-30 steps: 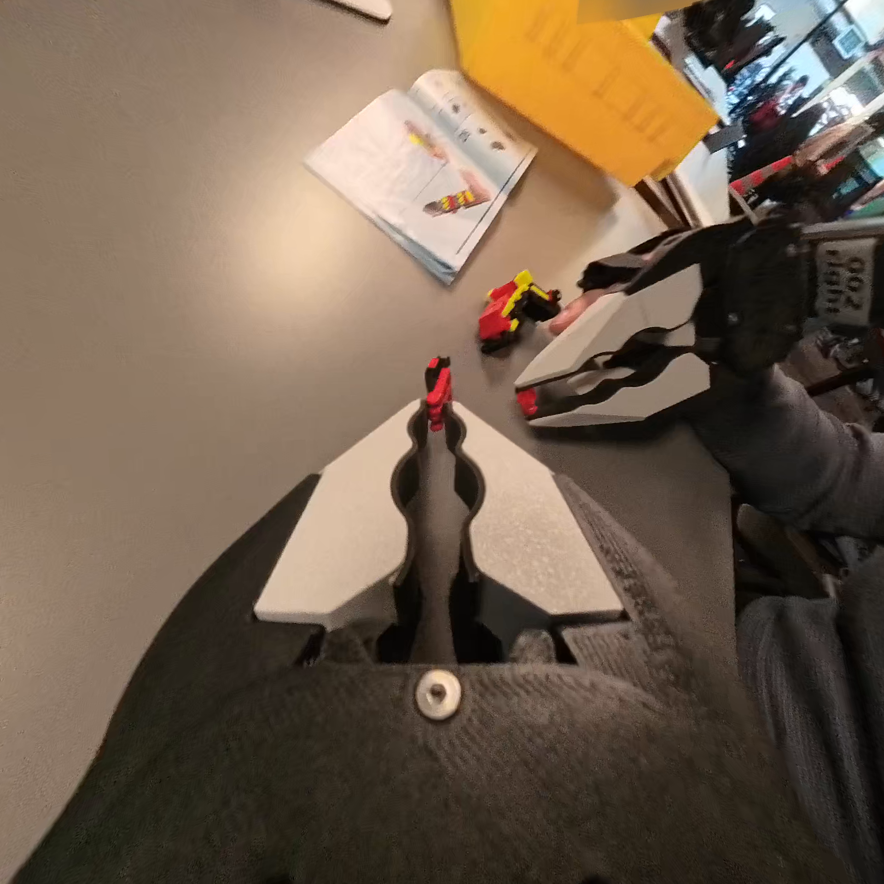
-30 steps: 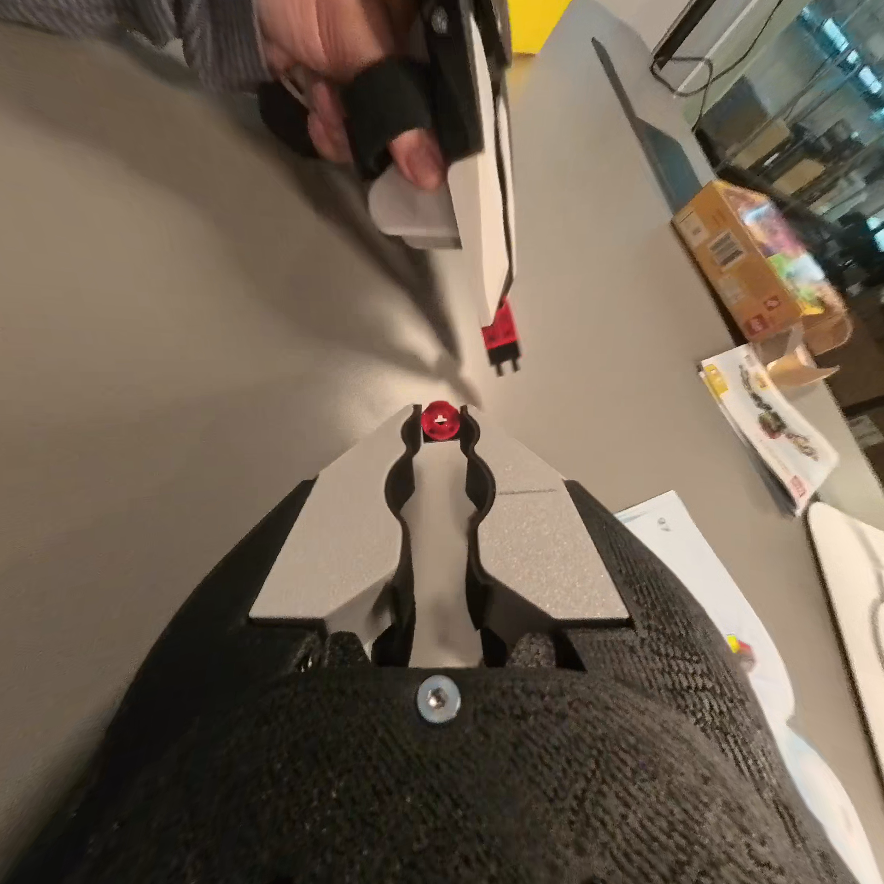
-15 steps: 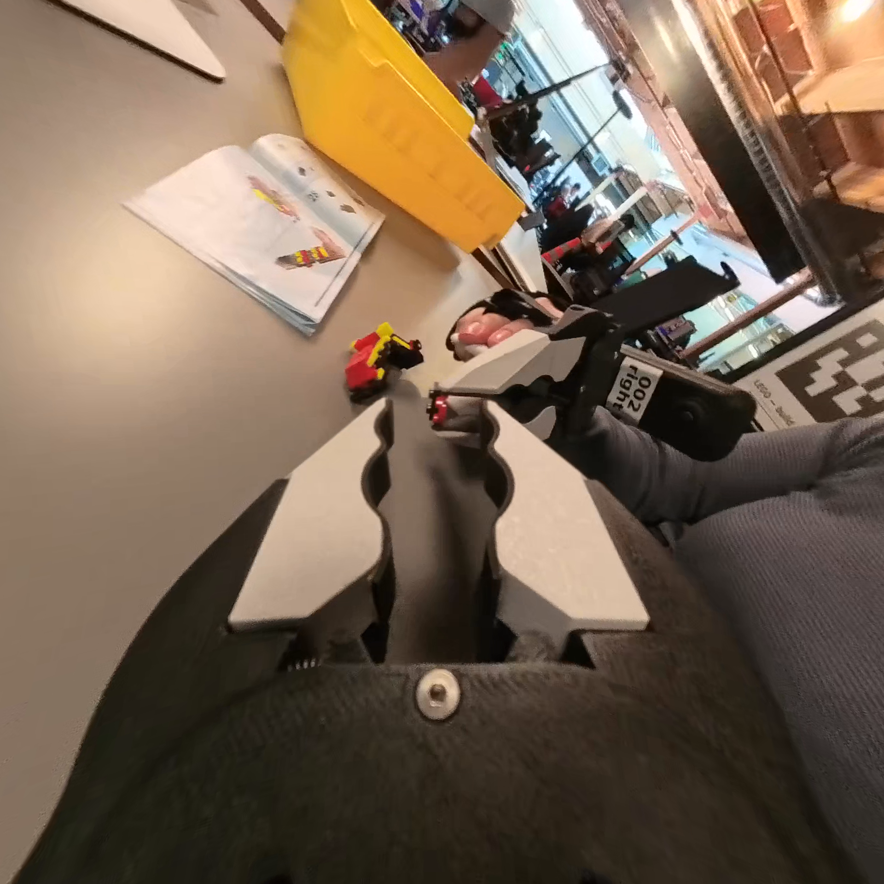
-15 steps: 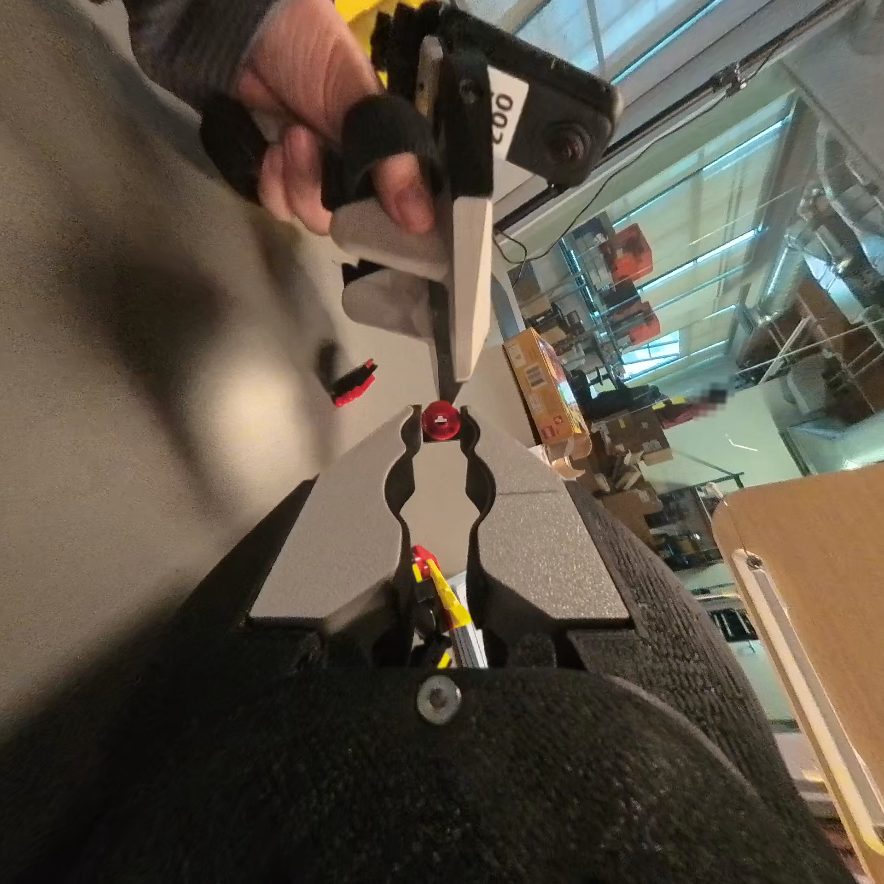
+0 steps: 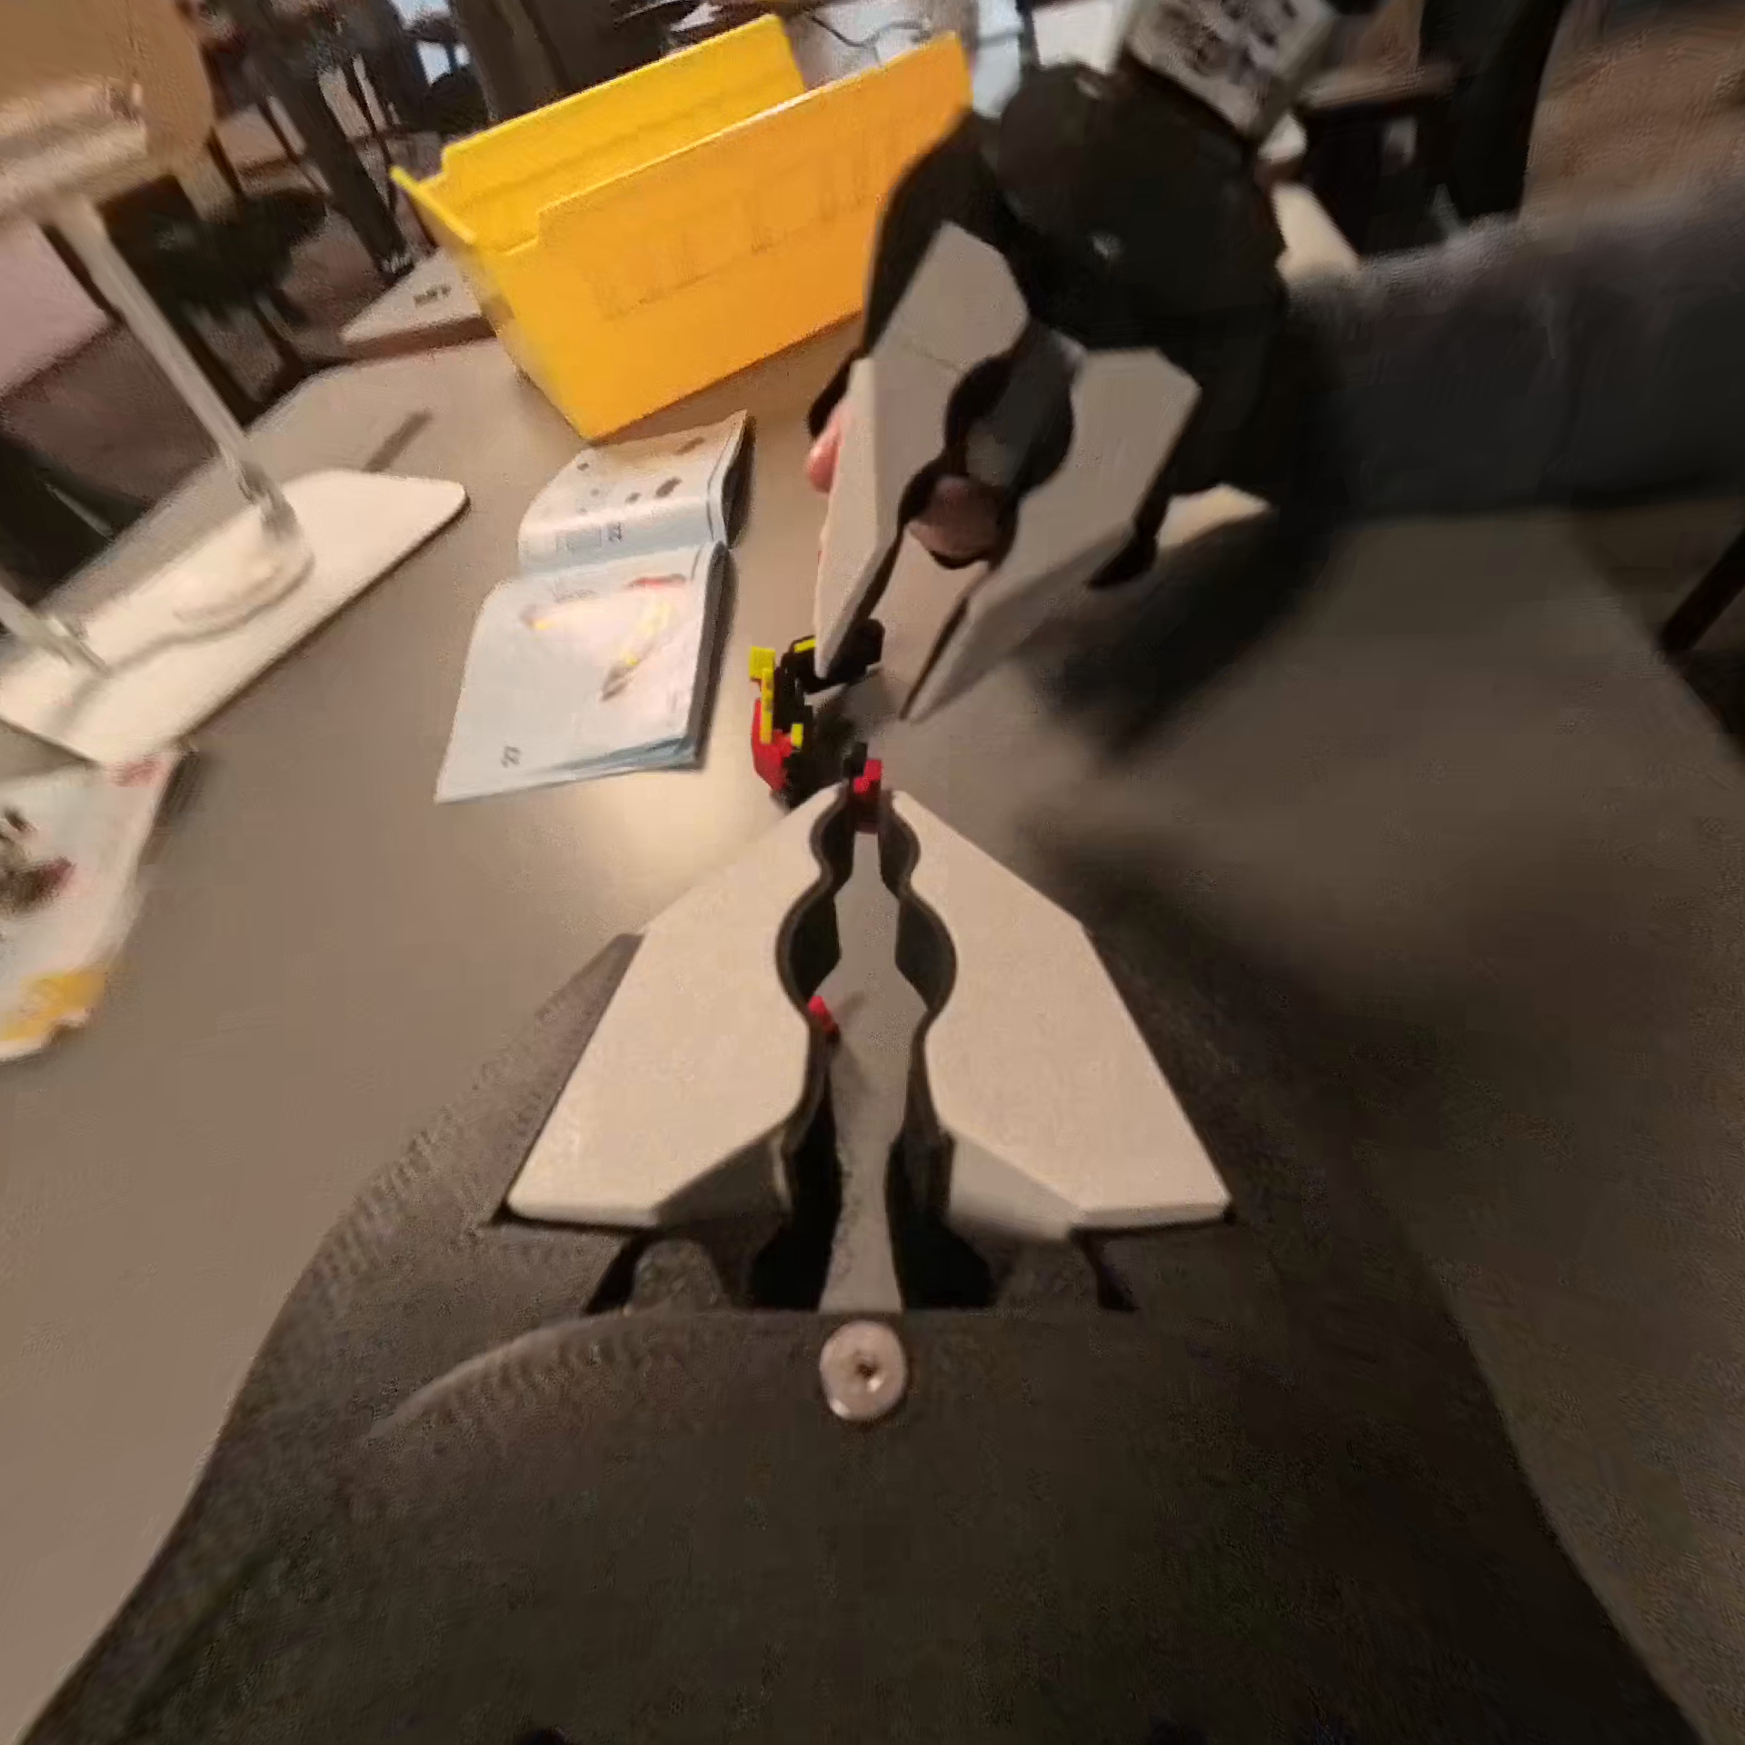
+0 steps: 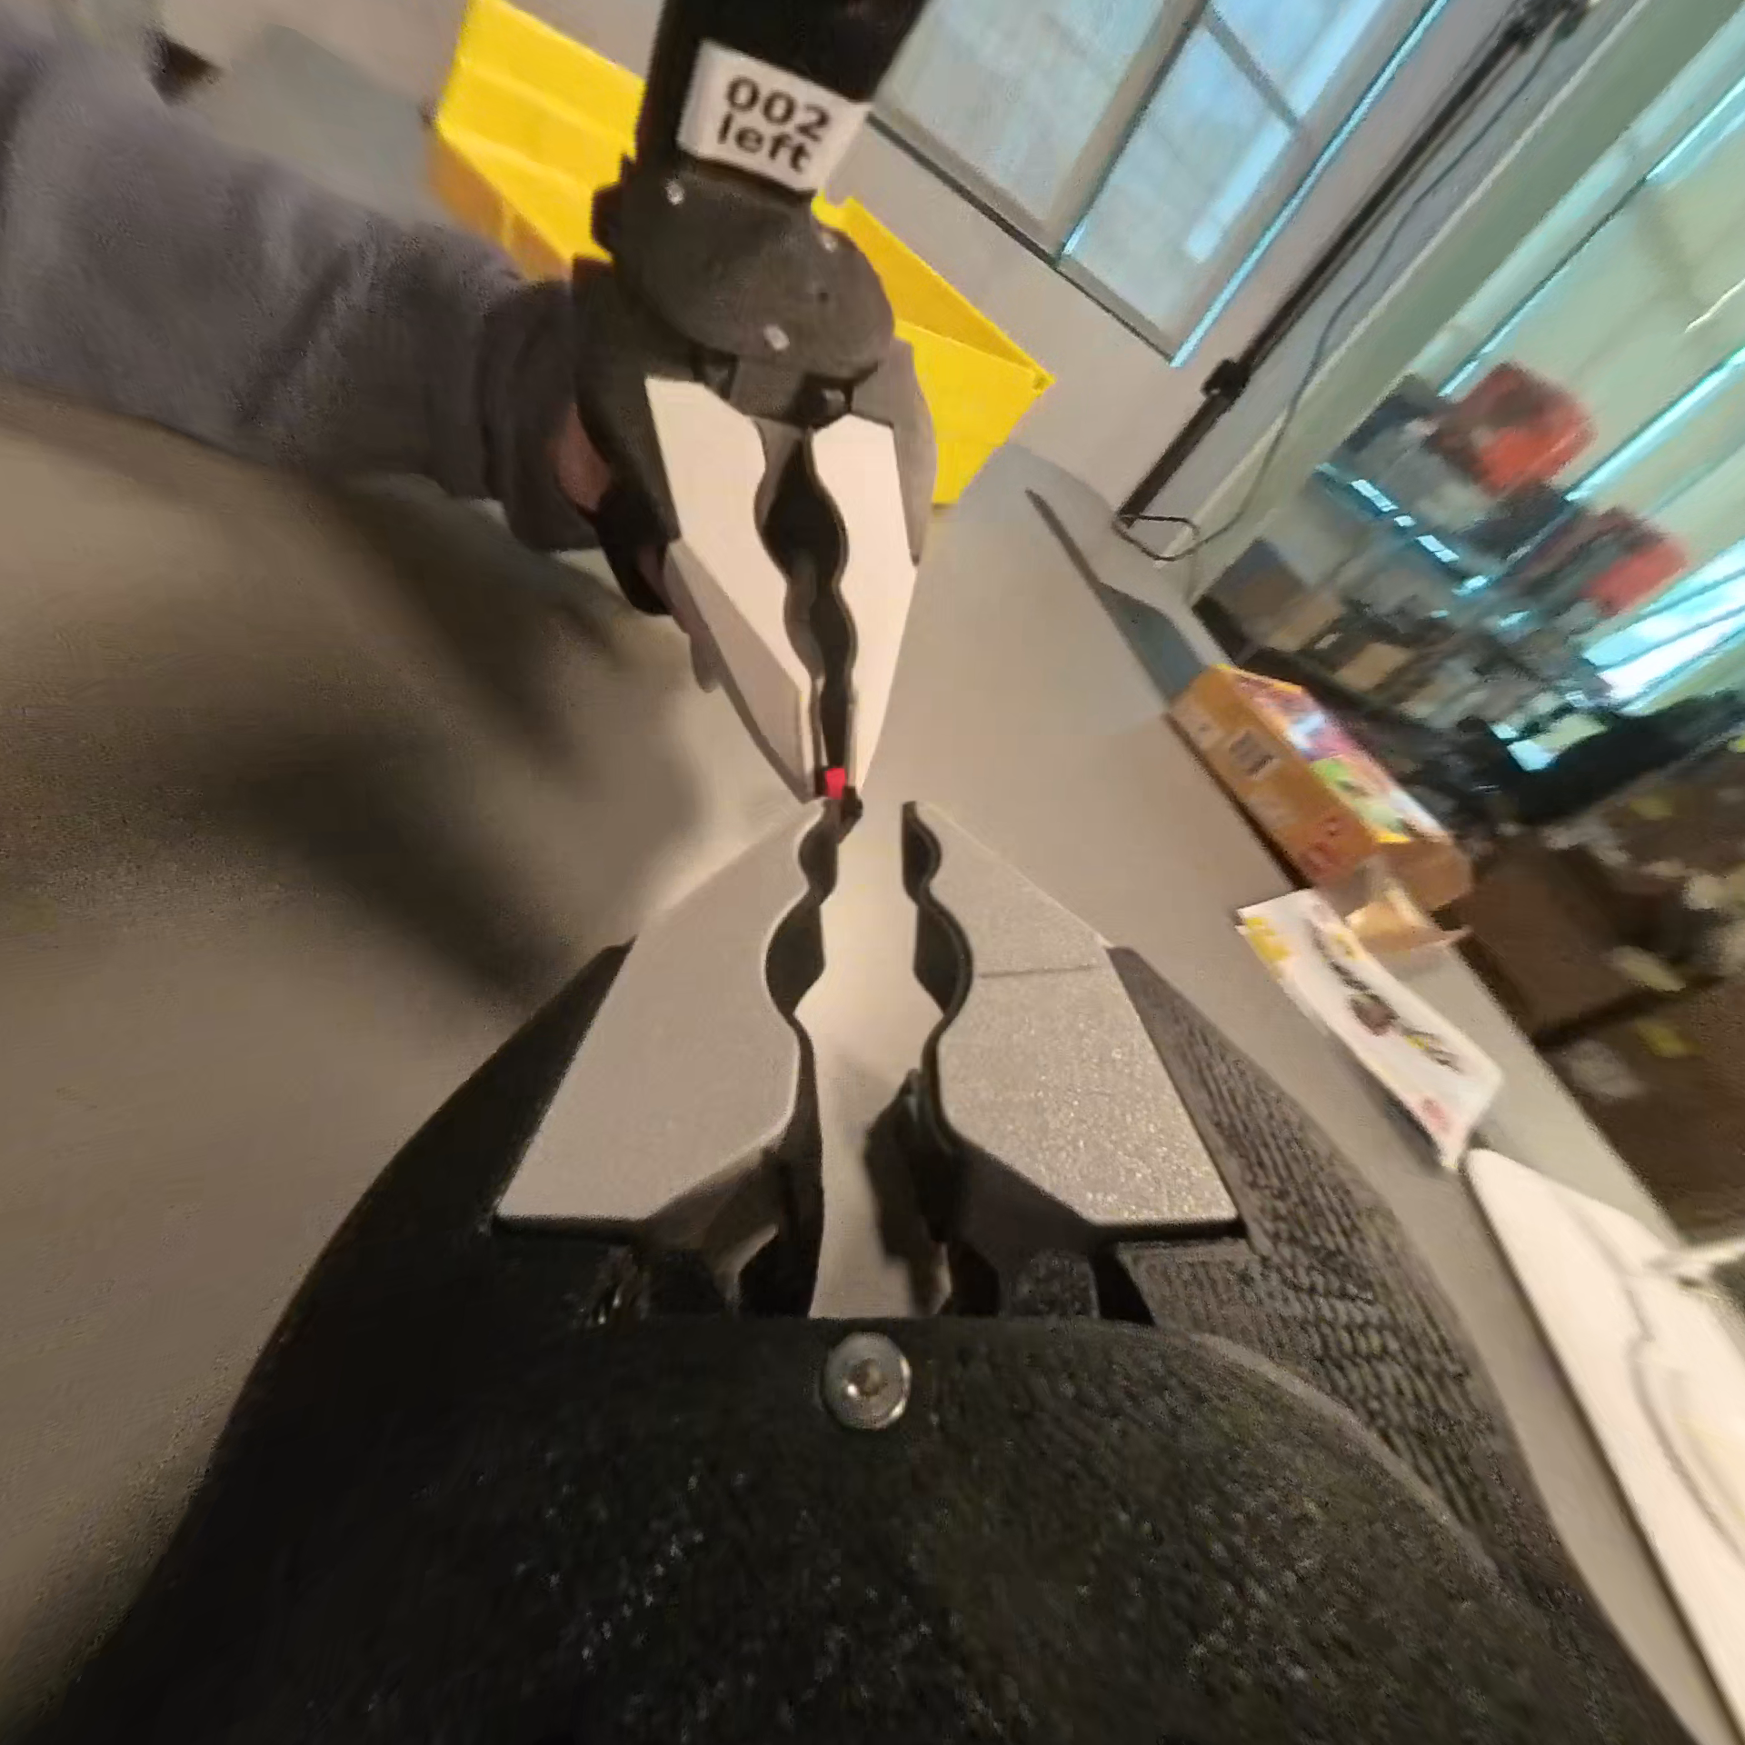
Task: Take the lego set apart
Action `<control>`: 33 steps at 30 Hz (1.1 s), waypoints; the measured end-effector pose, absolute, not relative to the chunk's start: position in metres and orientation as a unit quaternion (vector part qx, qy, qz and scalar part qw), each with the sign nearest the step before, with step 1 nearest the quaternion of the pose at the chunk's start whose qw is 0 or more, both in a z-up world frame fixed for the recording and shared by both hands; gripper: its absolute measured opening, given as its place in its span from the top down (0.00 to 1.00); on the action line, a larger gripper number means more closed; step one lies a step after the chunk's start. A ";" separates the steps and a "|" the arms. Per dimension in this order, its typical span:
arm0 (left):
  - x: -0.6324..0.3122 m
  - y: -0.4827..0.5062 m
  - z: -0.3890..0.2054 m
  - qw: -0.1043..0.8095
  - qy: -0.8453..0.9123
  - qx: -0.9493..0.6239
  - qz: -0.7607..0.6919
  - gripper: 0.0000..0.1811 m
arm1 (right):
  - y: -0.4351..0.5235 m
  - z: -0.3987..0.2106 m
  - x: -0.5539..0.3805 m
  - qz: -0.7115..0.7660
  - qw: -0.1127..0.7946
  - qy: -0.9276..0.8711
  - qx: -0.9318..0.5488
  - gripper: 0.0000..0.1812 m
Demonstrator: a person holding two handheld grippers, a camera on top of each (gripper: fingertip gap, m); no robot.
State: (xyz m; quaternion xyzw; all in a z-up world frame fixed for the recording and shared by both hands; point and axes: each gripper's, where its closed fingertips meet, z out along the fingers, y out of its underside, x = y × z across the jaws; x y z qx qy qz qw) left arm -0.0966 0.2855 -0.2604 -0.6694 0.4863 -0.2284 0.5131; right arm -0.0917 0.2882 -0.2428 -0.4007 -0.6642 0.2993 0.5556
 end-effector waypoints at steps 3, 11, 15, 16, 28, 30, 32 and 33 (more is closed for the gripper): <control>-0.088 0.278 -0.262 0.518 0.526 -0.644 -0.201 0.98 | 0.283 -0.247 -0.087 0.337 0.517 -0.668 -0.415 0.96; -0.079 0.264 -0.270 0.487 0.563 -0.629 -0.224 0.98 | 0.263 -0.262 -0.082 0.432 0.403 -0.676 -0.440 0.98; -0.073 0.257 -0.267 0.482 0.569 -0.621 -0.242 0.98 | 0.259 -0.259 -0.076 0.458 0.374 -0.676 -0.440 1.00; -0.074 0.258 -0.264 0.488 0.567 -0.621 -0.235 0.98 | 0.260 -0.257 -0.076 0.458 0.380 -0.674 -0.438 1.00; -0.053 0.242 -0.249 0.512 0.625 -0.569 -0.154 0.98 | 0.316 -0.239 -0.076 0.369 0.505 -0.606 -0.492 1.00; -0.064 0.261 -0.267 0.498 0.620 -0.600 -0.087 0.98 | 0.320 -0.236 -0.071 0.376 0.507 -0.595 -0.498 1.00; -0.074 0.274 -0.268 0.504 0.585 -0.629 -0.088 0.98 | 0.323 -0.240 -0.072 0.360 0.509 -0.596 -0.506 1.00; -0.081 0.281 -0.263 0.518 0.559 -0.642 -0.086 0.98 | 0.323 -0.241 -0.074 0.353 0.512 -0.598 -0.506 1.00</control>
